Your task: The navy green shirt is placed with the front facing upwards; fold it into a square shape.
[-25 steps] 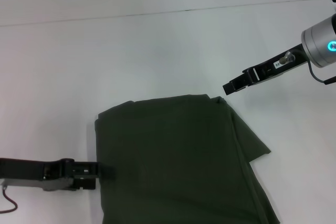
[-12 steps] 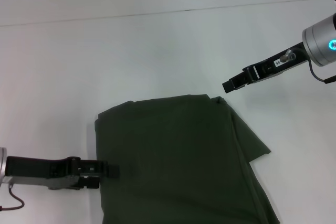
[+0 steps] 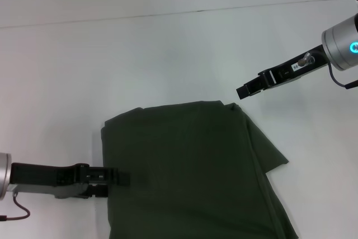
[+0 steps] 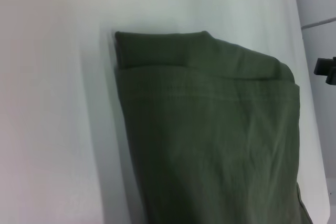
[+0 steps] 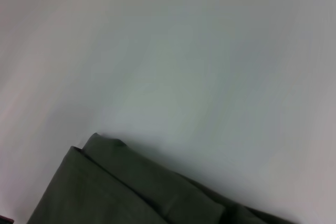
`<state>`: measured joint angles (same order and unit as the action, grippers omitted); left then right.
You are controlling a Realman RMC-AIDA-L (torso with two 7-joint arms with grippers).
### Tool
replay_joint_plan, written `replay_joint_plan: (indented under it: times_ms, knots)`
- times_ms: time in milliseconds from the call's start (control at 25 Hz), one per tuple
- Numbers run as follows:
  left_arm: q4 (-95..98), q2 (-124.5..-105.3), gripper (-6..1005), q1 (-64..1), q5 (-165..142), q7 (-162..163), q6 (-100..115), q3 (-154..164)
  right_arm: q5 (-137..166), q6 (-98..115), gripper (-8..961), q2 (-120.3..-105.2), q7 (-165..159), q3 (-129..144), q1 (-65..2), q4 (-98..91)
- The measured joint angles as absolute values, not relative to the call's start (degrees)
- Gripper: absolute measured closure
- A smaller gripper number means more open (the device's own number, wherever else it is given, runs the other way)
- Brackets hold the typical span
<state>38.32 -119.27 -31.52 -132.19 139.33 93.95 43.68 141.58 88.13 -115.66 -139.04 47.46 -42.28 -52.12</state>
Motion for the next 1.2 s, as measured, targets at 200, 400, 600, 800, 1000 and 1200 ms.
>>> replay_joint_plan:
  times_ms: [200, 400, 600, 800, 1000, 1200]
  knots:
    - [38.3, -119.38, 108, -31.8, -132.2, 139.4, 93.8, 43.8, 141.6, 88.4, 612, -115.66, -139.0, 47.5, -42.2, -52.1]
    - [36.7, -119.39, 116, -32.7, -132.2, 139.7, 91.8, 45.8, 141.6, 88.5, 612, -115.66, -139.0, 47.4, -42.2, -52.1]
    - [36.1, -119.42, 123, -33.9, -132.2, 139.7, 91.0, 46.5, 141.6, 88.6, 611, -115.66, -139.0, 47.3, -42.2, -52.1]
    - [36.0, -119.58, 131, -34.6, -132.1, 139.6, 90.9, 46.6, 141.5, 88.7, 611, -115.66, -139.0, 46.8, -42.2, -52.1]
    - [36.5, -118.91, 139, -33.9, -132.1, 140.2, 91.8, 46.2, 141.5, 88.8, 610, -115.58, -139.0, 46.7, -42.2, -52.1]
    - [37.2, -118.64, 146, -33.1, -132.1, 140.5, 93.2, 46.1, 141.5, 88.8, 609, -115.50, -139.0, 46.2, -42.2, -52.1]
